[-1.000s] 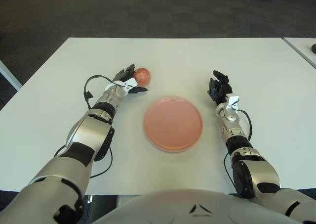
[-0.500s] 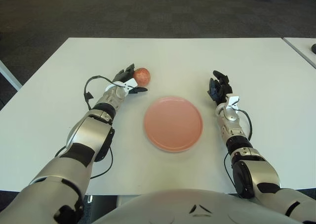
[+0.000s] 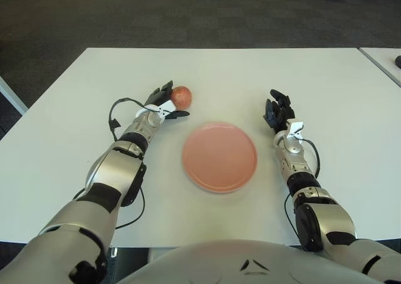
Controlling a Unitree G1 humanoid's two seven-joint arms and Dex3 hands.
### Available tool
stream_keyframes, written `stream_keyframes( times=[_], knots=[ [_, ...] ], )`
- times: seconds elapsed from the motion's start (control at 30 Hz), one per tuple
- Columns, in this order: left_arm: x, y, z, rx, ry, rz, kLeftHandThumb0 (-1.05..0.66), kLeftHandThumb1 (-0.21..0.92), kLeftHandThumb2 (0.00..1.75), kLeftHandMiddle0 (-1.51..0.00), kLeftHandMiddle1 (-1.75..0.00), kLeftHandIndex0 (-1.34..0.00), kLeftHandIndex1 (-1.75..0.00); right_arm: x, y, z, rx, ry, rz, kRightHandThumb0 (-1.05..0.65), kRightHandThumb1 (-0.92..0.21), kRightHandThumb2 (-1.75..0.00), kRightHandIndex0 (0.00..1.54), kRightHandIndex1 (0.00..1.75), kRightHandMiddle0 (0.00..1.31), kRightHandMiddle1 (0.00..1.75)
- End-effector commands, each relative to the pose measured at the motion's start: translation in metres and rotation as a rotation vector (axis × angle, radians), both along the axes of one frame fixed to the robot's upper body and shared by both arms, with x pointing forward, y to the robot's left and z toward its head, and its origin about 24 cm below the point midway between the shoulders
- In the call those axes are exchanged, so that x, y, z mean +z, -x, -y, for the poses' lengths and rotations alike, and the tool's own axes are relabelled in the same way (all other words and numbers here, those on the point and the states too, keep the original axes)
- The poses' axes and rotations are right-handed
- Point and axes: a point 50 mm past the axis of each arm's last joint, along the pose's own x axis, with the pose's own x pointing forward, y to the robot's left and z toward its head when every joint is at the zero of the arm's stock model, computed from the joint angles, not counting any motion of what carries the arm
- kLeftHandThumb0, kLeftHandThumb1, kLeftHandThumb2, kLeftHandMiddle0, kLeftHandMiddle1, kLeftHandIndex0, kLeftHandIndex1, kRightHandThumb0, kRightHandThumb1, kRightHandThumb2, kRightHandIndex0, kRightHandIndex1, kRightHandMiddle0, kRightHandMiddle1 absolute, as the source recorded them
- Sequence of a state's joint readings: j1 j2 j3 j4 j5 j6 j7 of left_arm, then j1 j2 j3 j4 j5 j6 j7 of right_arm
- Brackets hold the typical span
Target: Put the apple into the plate.
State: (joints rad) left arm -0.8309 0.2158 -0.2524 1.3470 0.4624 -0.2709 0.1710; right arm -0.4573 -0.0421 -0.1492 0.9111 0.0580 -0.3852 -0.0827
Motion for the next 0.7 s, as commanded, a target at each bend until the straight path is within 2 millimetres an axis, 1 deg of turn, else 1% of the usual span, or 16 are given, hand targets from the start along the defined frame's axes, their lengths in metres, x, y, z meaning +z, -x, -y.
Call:
stream_keyframes(
  times=[0.0,0.4,0.67],
  knots=[
    [-0.0023,0.0020,-0.0021,0.021,0.023,0.009,-1.05,0.88,0.01,0.00,0.00,0.00,-0.24,-0.0080,0.0047,0.0015,-0.003,-0.003,-0.040,-0.68,-0.92,-0.63,0.24,0.22,0.00,0.69],
    [-0.0022,0.0027,0.0035,0.037,0.074,0.039,-1.05,0.88,0.01,-0.04,-0.02,0.00,-0.36,-0.0080,0.0047,0.0015,-0.003,-0.003,-0.040,-0.68,-0.92,-0.63,0.24,0.22,0.00,0.69],
    [-0.0029,0.0033,0.0074,0.037,0.089,0.045,-1.05,0.88,0.01,-0.05,-0.02,0.00,-0.38,-0.0080,0.0047,0.0015,-0.003,-0.003,-0.040,-0.68,-0.92,-0.63,0.24,0.22,0.00,0.69]
  ],
)
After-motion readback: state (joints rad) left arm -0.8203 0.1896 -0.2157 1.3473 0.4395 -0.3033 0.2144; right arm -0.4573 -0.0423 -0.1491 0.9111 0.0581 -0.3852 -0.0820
